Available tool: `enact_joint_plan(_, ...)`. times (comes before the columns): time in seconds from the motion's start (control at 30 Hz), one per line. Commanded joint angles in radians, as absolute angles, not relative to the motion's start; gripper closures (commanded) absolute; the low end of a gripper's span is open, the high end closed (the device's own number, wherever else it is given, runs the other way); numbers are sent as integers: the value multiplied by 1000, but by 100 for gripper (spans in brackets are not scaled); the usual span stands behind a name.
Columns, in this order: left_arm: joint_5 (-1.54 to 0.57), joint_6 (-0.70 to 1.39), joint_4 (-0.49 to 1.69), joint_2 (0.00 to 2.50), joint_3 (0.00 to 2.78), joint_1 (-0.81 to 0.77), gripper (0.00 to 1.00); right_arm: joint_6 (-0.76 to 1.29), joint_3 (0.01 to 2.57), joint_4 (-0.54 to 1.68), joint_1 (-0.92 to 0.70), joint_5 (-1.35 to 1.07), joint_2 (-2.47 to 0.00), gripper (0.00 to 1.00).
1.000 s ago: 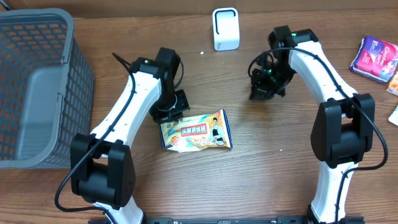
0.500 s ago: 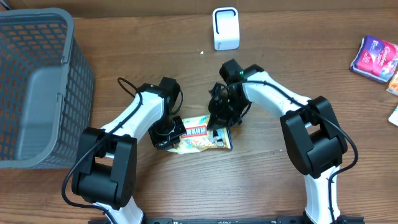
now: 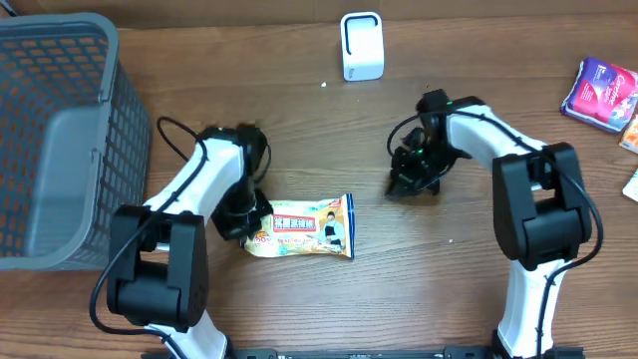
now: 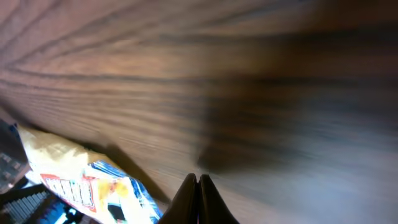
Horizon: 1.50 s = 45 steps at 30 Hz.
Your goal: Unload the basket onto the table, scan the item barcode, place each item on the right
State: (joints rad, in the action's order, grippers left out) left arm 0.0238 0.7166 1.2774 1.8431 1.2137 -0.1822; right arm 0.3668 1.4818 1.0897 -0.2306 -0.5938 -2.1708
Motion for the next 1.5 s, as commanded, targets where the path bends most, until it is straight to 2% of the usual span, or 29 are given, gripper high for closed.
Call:
enact_joint_plan(0.0, 19, 675, 1338, 1836, 1394, -190, 96, 257, 1613, 1164, -239, -593, -2144, 96)
enact_joint_plan(0.17, -1, 659, 1348, 1836, 1484, -197, 96, 148, 1666, 1202, -316, -799, -2129, 96)
enact_joint_plan(0.27, -1, 670, 1345, 1837, 1456, -197, 96, 154, 1654, 1171, -395, -817, -2130, 96)
enact_joint_plan(0.5, -112, 673, 1184, 1837, 1230, -195, 96, 357, 1594, 1033, -588, -813, -2140, 96)
enact_joint_plan(0.77, -102, 690, 1085, 1837, 1132, -195, 96, 542, 1435, 857, -692, -813, -2140, 96)
enact_joint_plan(0.87, -52, 704, 1095, 1837, 1131, -195, 96, 581, 1374, 793, -685, -767, -2141, 96)
enact_joint_plan(1.0, 9, 703, 1100, 1837, 1132, -192, 96, 579, 1376, 841, -612, -642, -2141, 96)
enact_joint_plan(1.13, -1, 645, 1117, 1837, 1196, -161, 96, 502, 1407, 897, -437, -574, -2141, 96)
enact_joint_plan(1.33, -33, 605, 1341, 1836, 1514, -161, 96, 413, 1570, 1050, -336, -551, -2132, 96)
enact_joint_plan(1.47, -129, 564, 1416, 1837, 1551, -187, 96, 330, 1637, 1114, -361, -609, -2112, 96)
